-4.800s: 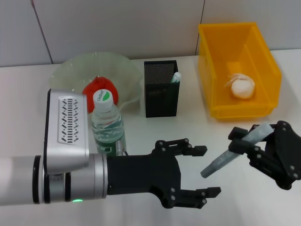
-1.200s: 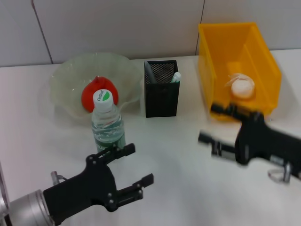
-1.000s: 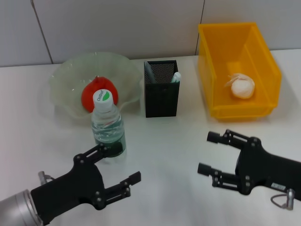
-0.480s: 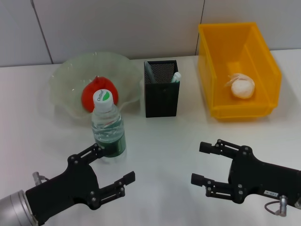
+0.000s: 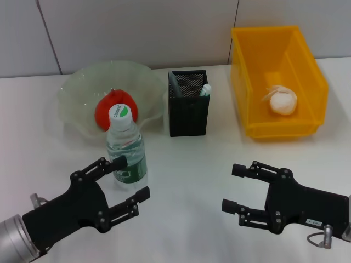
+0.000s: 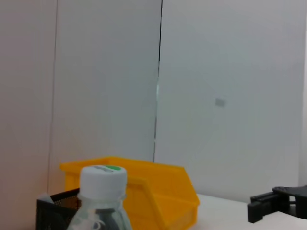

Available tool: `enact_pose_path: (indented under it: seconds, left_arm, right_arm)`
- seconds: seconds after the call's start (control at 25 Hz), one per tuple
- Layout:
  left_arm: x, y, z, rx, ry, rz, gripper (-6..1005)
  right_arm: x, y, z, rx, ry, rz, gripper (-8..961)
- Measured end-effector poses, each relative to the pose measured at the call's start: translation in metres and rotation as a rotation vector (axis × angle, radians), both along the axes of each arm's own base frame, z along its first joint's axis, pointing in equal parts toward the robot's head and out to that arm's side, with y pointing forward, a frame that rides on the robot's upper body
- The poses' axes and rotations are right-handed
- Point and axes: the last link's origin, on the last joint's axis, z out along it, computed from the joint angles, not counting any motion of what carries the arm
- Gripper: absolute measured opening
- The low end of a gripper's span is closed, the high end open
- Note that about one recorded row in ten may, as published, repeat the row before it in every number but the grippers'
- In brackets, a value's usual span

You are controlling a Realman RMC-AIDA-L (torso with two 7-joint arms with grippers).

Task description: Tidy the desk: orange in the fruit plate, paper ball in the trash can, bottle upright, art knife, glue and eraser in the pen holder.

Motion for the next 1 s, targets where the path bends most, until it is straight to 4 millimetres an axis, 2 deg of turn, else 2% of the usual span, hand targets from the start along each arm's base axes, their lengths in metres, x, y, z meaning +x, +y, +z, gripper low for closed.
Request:
enact_pose_path:
  seconds: [0.4,0.72,1.0]
  left_arm:
    - [0.0005,0.0028,0.0010,-0.052,0.011,-0.003,786]
    - [0.0011,-0.0034,-0.0046,-0.097,0.048,-0.045,787]
    - [0.0026,-0.0003,-0.0027,-0.080,0.037,-0.041,786]
  right_arm:
    - [0.0004,0.0020,-0.0017,-0.018,-0.013,-0.008,770]
    - [0.0011,0.0017,-0.0032,-0.027,-0.024,-0.008,770]
    - [0.0011,0.0018,-0.0036,-0.029,-0.025,-0.007,770]
